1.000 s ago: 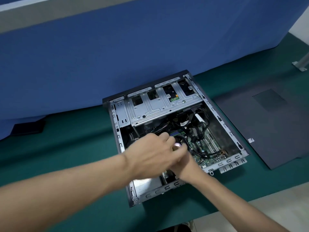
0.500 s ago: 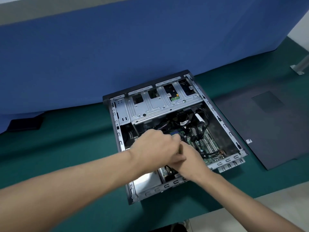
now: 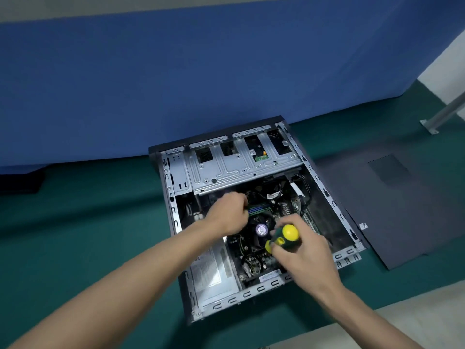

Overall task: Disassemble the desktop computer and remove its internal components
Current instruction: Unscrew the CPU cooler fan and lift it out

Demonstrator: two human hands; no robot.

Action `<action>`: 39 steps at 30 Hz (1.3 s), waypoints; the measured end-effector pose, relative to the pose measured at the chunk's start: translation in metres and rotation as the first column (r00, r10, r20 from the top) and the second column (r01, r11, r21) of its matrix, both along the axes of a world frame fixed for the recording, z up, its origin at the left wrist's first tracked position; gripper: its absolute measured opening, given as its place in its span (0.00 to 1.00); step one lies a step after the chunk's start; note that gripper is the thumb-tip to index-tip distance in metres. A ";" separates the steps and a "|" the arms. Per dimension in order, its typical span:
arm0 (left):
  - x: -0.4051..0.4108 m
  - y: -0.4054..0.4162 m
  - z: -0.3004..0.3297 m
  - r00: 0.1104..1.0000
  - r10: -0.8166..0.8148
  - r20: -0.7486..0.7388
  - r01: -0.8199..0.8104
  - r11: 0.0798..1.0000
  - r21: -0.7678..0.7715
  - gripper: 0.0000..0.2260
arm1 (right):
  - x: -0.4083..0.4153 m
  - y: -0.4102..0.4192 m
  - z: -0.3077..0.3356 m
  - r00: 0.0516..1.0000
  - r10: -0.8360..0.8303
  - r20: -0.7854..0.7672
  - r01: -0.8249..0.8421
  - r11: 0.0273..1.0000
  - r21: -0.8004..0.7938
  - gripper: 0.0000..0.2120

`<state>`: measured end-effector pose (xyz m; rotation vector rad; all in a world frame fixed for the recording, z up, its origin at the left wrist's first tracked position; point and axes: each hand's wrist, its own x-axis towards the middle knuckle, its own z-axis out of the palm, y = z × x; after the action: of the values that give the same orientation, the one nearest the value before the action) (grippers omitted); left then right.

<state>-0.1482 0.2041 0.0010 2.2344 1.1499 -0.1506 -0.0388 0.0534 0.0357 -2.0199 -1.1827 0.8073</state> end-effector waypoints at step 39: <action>-0.048 -0.010 -0.003 0.910 0.063 0.411 -0.004 0.990 -0.143 0.41 | 0.034 0.104 0.022 0.996 0.052 0.079 -0.041 0.991 -0.128 0.09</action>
<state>-0.1965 0.1943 -0.0021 1.9931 0.9122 0.2432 -0.0043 0.1579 0.0576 -2.1539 -1.2570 0.8479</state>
